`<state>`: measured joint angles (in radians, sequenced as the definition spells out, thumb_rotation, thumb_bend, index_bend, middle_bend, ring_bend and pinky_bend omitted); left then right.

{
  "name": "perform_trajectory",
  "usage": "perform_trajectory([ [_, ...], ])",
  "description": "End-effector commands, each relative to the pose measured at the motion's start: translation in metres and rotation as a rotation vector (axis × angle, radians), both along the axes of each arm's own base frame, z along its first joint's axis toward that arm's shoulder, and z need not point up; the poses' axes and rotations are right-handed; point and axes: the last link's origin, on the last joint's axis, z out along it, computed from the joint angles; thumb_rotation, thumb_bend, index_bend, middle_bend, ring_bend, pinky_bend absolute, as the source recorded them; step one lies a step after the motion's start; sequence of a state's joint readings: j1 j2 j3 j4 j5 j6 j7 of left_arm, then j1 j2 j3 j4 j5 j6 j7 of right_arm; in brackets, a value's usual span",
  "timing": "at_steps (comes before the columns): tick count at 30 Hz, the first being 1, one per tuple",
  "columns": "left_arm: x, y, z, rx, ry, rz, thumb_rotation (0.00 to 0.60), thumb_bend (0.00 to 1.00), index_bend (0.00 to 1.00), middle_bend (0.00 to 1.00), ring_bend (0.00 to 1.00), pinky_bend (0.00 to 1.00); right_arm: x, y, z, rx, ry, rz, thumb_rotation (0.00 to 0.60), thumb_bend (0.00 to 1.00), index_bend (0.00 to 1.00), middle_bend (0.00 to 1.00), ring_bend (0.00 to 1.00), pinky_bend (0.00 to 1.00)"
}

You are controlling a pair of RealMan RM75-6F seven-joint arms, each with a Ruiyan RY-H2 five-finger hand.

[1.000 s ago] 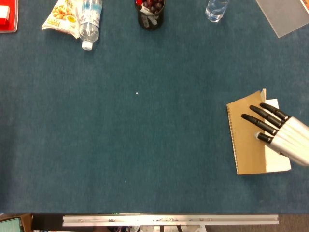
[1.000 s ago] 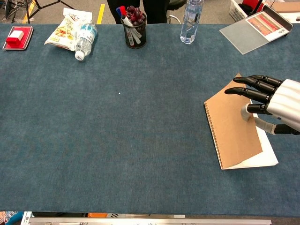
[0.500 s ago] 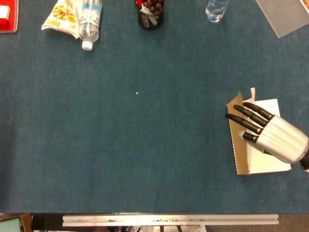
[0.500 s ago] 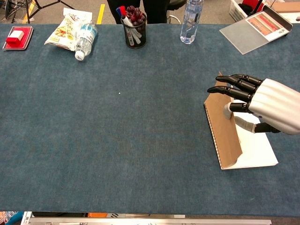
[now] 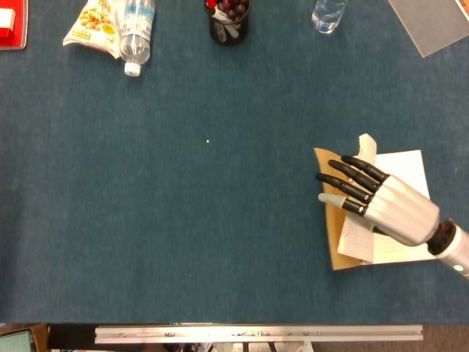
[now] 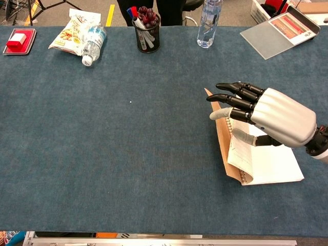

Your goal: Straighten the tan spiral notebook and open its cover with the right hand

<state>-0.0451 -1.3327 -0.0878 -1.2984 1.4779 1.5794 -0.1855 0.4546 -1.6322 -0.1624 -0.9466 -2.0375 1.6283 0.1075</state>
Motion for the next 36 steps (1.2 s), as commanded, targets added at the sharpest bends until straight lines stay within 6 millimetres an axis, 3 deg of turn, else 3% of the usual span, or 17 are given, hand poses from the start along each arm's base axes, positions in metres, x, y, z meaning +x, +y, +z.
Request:
perform_trajectory([
  [1, 0.0, 0.0, 0.0, 0.001, -0.002, 0.001, 0.6, 0.36, 0.26, 0.06, 0.11, 0.28, 0.005, -0.002, -0.007, 0.012, -0.019, 0.004, 0.6, 0.41, 0.3, 0.17, 0.04, 0.16],
  [24, -0.005, -0.002, 0.002, 0.003, -0.006, 0.013, 0.6, 0.36, 0.26, 0.06, 0.11, 0.28, 0.025, -0.011, -0.07, 0.123, -0.064, -0.023, 0.6, 0.41, 0.3, 0.17, 0.04, 0.16],
  [36, -0.007, -0.003, 0.003, 0.002, -0.01, 0.019, 0.6, 0.36, 0.26, 0.06, 0.11, 0.28, 0.035, -0.01, -0.085, 0.152, -0.084, -0.007, 0.6, 0.41, 0.3, 0.17, 0.04, 0.16],
])
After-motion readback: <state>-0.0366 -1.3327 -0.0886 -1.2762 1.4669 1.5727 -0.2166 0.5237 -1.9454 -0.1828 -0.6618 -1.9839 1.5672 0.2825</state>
